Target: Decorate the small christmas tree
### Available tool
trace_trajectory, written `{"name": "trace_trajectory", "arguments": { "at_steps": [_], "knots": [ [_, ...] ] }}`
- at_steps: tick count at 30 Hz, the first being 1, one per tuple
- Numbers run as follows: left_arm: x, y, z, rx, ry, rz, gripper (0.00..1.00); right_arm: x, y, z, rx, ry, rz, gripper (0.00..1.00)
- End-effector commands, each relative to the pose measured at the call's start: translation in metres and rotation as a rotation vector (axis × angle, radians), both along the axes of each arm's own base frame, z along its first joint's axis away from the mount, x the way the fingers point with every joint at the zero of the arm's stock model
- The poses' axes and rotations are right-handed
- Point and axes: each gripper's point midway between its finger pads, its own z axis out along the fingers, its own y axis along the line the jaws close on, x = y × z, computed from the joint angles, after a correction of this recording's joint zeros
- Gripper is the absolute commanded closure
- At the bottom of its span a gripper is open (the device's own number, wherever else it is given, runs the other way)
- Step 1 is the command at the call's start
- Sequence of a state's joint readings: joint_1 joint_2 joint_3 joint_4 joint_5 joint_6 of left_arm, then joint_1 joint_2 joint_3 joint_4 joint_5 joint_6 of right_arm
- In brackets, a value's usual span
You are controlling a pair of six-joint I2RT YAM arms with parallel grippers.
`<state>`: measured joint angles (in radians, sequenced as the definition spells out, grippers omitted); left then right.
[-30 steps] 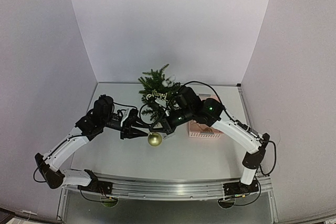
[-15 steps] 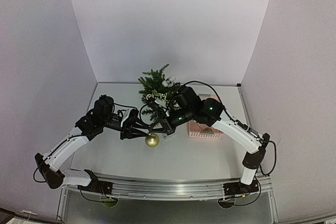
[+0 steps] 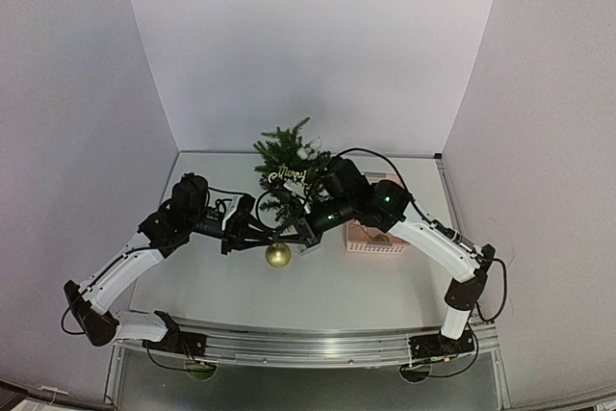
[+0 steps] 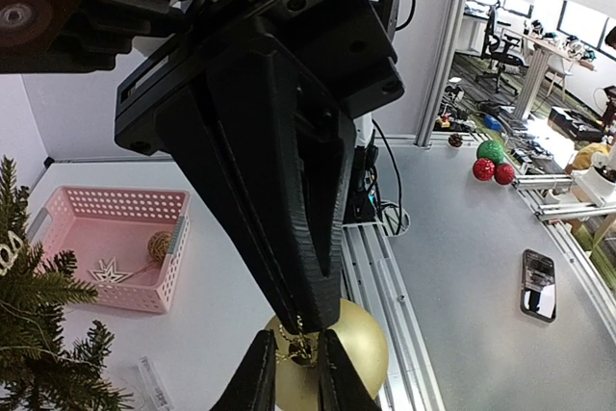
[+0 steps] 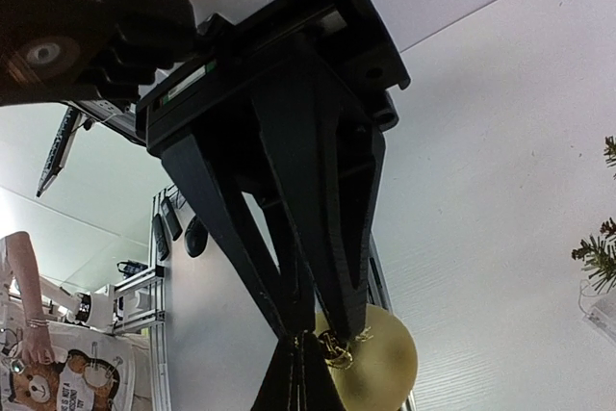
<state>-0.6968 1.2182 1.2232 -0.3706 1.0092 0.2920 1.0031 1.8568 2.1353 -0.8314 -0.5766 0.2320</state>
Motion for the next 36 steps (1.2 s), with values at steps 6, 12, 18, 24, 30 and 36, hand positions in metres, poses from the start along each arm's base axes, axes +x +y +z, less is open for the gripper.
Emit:
{"name": "trace_trajectory", "arguments": {
  "at_steps": [6,12,18,24,30,36],
  "knots": [
    [0.007,-0.001,0.021,-0.04,-0.047,0.031,1.0,-0.008,-0.008,0.028,0.067,-0.057,0.024,1.0],
    [0.009,0.0,0.02,-0.033,-0.052,0.049,1.0,-0.008,-0.011,0.028,0.067,-0.063,0.024,1.0],
    [0.016,0.001,0.018,-0.019,-0.077,0.095,1.0,-0.005,-0.011,0.019,0.046,-0.053,0.015,1.0],
    [0.027,0.004,0.007,0.027,-0.093,0.165,1.0,0.007,-0.011,0.008,0.015,-0.089,-0.028,1.0],
    [0.039,0.005,-0.001,0.067,-0.094,0.227,1.0,0.026,-0.016,0.004,-0.019,-0.148,-0.115,1.0],
    [0.049,-0.001,-0.009,0.082,-0.018,0.255,1.0,0.04,-0.018,-0.005,-0.054,-0.172,-0.177,1.0]
  ]
}}
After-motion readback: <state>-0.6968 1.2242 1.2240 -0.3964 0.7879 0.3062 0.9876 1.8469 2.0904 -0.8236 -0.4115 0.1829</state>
